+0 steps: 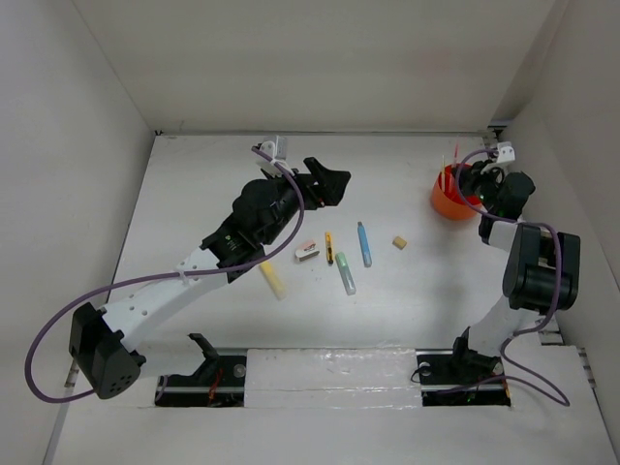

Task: Sort the stationery into containers
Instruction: Place the pen in the storage box.

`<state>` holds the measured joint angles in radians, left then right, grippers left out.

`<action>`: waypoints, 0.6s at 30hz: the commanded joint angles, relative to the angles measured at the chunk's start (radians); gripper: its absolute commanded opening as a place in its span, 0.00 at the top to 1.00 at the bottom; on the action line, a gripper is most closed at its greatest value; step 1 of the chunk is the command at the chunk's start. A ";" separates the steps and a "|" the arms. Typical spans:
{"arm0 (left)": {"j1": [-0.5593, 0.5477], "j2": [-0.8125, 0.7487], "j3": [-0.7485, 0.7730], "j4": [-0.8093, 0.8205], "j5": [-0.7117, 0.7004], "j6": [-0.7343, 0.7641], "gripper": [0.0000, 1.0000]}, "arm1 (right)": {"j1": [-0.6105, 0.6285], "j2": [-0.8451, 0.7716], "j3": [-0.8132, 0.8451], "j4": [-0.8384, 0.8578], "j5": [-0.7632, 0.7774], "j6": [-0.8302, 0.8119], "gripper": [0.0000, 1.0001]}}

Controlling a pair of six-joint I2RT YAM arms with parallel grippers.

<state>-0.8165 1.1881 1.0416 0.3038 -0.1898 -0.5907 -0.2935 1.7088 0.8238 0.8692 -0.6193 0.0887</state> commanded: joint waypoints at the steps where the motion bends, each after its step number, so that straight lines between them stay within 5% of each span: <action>1: -0.001 -0.016 -0.003 0.060 0.026 0.015 0.00 | 0.001 0.003 0.017 0.076 -0.033 0.029 1.00; 18: -0.001 -0.025 -0.012 0.069 0.016 0.015 0.00 | 0.028 0.003 -0.014 -0.015 0.055 0.029 0.92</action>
<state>-0.8165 1.1881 1.0393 0.3172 -0.1761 -0.5900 -0.2733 1.7191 0.8143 0.8421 -0.5846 0.1131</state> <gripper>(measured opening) 0.997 0.099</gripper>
